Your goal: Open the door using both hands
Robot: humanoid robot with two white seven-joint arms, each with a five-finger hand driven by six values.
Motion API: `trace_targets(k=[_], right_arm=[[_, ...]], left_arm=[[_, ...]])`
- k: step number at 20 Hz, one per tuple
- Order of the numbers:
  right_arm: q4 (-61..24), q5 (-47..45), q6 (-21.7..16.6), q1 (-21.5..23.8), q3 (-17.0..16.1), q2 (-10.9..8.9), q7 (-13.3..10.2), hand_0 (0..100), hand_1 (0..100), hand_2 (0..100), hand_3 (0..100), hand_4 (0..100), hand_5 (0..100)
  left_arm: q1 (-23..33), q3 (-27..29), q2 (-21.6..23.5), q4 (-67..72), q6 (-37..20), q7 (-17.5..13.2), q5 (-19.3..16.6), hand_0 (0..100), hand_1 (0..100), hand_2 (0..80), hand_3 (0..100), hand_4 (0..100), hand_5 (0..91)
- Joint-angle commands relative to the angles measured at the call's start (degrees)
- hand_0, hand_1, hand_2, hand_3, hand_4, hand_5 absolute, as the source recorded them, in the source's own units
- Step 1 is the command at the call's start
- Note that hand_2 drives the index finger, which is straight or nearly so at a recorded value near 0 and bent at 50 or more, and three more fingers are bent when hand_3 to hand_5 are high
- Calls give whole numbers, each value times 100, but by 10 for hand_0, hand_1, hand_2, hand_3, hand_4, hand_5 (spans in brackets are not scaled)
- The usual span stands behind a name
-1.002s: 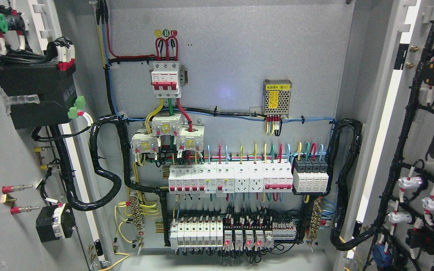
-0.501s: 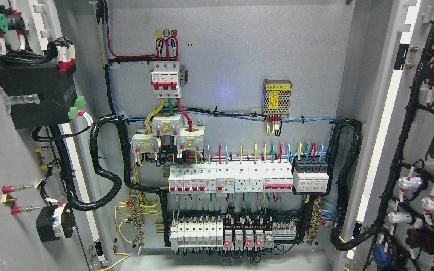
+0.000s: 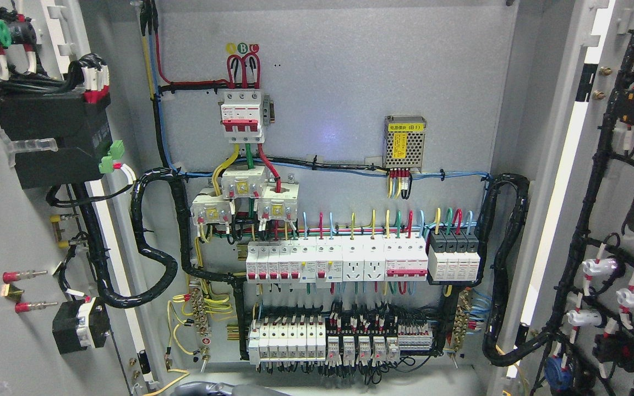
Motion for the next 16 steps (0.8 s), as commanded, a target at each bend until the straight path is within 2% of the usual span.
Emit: trace_targets(k=[1,2,4,6,9,11,16], right_arm=[[-1145,11,-233,848,-629,-910,-459,191,0,0,0,0,0],[-1233,11,-242,953,-647,-990,-529,191,0,0,0,0,0],[-1418,2,-338,1199,-822,-1069,-836,191,0,0,0,0,0],[-1541,2,-653,1358,-884,-1166,-1196,190,0,0,0,0,0],[-1813,-7,-1338,1691,-884,-1420,-1689,190,0,0,0,0,0],[-1919,-7,-1682,1911,-945,-1500,-1813,190,0,0,0,0,0],[-2025,-33,-2385,2473,-1262,-1527,-1822,190,0,0,0,0,0]], left_arm=[[143,-1050,863,-2671,10,5,-26,0,0,0,0,0,0],[230,-1077,986,-2952,2,5,-18,0,0,0,0,0,0],[467,-1086,1145,-3497,-16,5,-18,0,0,0,0,0,0],[643,-1086,1268,-3920,-42,5,-17,0,0,0,0,0,0],[820,-1077,1286,-4526,-138,5,-26,0,0,0,0,0,0],[934,-1077,1286,-4904,-288,5,-26,0,0,0,0,0,0],[987,-1051,1059,-5398,-332,5,-35,0,0,0,0,0,0]])
